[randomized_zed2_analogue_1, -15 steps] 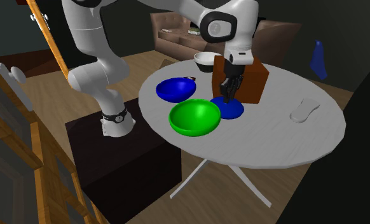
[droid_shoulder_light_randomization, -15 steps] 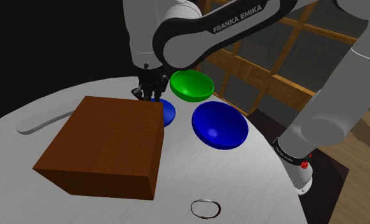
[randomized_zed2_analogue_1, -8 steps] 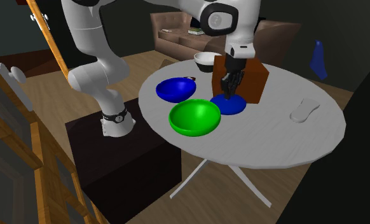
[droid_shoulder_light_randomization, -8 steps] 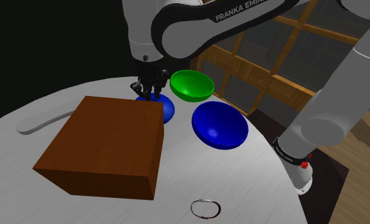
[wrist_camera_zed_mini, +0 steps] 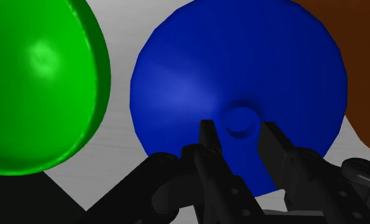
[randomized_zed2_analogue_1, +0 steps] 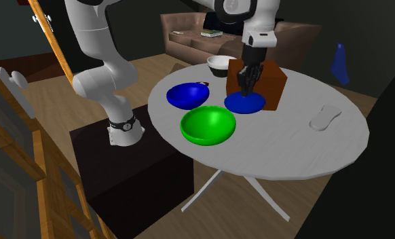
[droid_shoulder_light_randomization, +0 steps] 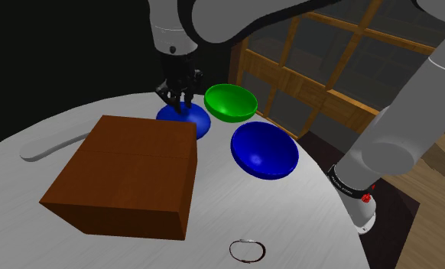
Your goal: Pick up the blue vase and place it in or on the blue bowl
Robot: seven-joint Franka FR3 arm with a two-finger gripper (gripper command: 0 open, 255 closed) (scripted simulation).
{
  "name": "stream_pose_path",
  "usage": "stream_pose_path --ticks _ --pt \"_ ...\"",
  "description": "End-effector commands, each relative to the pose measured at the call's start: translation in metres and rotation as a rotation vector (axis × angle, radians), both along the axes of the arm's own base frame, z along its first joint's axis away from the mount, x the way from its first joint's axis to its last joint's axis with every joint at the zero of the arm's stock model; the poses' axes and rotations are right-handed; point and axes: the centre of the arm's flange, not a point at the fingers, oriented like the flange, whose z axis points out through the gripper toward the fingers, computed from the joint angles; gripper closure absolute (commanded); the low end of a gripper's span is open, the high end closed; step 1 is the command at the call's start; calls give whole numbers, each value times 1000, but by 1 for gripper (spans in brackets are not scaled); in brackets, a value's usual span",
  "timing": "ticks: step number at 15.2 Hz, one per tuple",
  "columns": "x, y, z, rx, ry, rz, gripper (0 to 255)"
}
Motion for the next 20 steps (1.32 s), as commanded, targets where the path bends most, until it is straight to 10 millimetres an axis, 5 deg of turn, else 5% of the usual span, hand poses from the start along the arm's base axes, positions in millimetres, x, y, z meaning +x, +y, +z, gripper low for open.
stream_pose_path --ticks 1,20 --pt "-1 0 11 0 0 0 255" --pt "-1 0 109 0 0 0 255"
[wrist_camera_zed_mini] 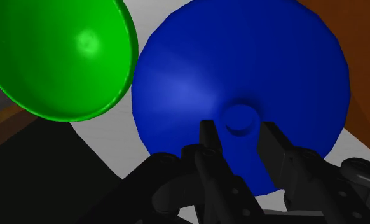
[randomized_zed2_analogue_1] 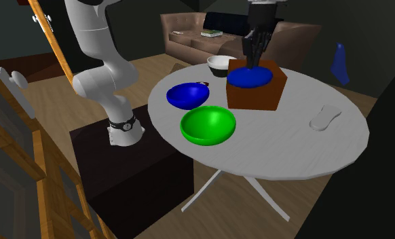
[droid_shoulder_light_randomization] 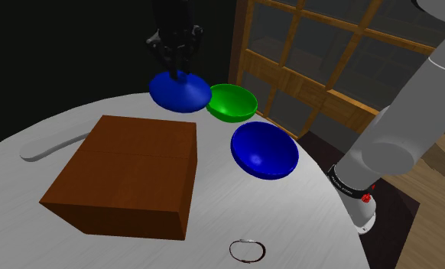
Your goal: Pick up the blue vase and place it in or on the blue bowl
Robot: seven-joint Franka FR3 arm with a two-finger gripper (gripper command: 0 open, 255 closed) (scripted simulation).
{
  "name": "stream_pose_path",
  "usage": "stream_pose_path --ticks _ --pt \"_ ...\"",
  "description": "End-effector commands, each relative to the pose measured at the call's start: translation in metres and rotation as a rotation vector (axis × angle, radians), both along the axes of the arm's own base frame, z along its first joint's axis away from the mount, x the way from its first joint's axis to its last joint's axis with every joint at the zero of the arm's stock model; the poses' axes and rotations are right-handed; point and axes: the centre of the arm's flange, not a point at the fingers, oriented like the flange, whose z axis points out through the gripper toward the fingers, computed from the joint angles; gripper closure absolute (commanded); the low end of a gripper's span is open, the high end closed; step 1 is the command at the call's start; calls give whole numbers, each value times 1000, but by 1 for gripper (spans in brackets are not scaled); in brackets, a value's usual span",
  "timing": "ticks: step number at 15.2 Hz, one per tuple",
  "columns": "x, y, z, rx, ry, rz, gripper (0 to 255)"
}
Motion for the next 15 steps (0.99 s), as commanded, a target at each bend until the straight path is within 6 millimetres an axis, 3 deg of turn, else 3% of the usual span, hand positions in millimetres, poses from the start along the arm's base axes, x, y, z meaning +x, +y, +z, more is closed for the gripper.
stream_pose_path --ticks 1,15 --pt "-11 -7 6 0 0 0 255" --pt "-166 -102 42 0 0 0 255"
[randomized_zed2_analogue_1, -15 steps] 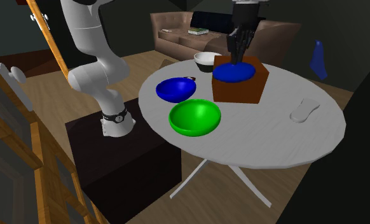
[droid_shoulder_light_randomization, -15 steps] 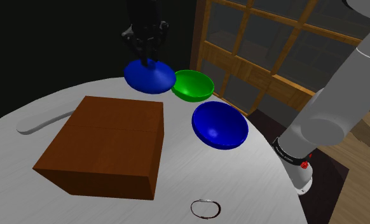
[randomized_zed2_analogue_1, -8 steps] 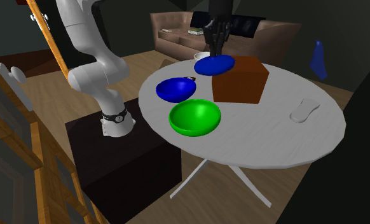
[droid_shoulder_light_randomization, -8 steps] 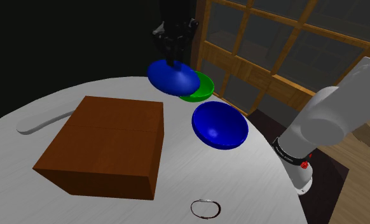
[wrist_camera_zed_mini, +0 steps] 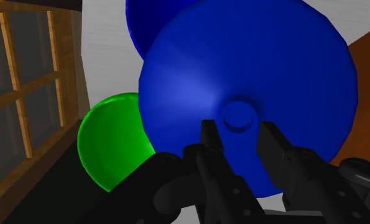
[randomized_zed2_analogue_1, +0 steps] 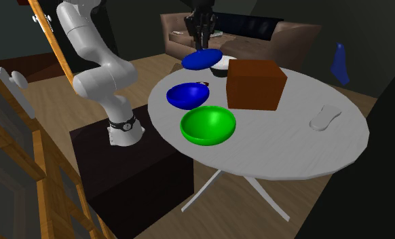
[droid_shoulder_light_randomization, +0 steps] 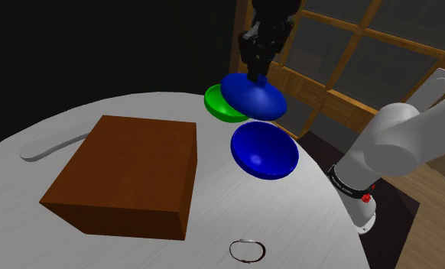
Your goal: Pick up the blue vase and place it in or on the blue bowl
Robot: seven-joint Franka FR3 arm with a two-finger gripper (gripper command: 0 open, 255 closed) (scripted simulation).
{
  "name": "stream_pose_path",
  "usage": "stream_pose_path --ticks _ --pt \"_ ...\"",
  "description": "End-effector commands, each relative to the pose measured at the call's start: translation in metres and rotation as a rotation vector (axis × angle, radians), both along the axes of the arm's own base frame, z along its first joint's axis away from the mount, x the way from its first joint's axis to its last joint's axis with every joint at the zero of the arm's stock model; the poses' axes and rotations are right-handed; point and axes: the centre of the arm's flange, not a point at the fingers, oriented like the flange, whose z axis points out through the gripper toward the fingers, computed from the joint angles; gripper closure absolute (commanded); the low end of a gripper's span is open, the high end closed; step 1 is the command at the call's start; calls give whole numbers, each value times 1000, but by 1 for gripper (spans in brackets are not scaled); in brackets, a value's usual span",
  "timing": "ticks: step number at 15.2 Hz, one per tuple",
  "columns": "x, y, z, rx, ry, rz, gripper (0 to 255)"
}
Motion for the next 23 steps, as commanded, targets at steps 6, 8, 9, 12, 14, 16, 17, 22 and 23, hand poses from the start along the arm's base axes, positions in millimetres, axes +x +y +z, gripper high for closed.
stream_pose_path --ticks 6,8,9,12,14,16,17,22,23 --pt "-36 -26 -14 2 0 0 255" --pt "-36 -26 -25 2 0 0 255" --pt "-36 -26 -30 2 0 0 255" --pt "-36 -26 -46 2 0 0 255" --pt "-36 -26 -57 2 0 0 255" --pt "-36 -26 -67 2 0 0 255" --pt "-36 -26 -72 2 0 0 255" --pt "-36 -26 -99 2 0 0 255" --pt "-36 -26 -104 2 0 0 255"
